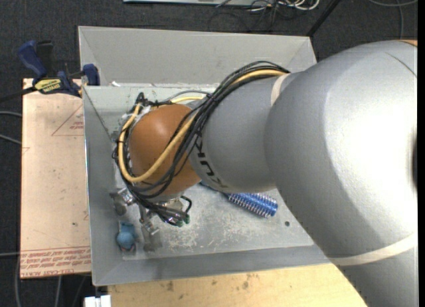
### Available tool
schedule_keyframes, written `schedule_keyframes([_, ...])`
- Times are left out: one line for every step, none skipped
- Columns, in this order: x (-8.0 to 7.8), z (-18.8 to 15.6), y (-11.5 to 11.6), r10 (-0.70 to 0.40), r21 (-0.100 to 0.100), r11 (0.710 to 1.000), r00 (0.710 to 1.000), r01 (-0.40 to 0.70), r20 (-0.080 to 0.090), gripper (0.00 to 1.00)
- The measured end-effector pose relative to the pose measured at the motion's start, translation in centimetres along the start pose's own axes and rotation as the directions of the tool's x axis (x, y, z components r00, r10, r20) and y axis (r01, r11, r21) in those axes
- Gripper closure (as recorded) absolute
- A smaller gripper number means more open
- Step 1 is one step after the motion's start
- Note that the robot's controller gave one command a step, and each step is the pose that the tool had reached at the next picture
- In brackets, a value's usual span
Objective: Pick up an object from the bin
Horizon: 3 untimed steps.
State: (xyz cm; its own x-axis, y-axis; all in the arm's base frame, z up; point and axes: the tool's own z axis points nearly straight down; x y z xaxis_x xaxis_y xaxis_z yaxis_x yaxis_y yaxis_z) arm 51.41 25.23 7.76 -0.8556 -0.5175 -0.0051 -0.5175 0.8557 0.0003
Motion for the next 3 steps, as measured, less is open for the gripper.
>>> schedule_keyframes([2.20,0.54,0.98,-0.136,0.004,0.991,0.991,0.135,0.007,0.00])
schedule_keyframes([2.60,0.34,0.87,-0.542,0.001,0.840,0.840,0.542,-0.007,0.00])
schedule_keyframes([2.58,0.38,1.28,-0.544,-0.003,0.839,0.839,0.544,-0.003,1.00])
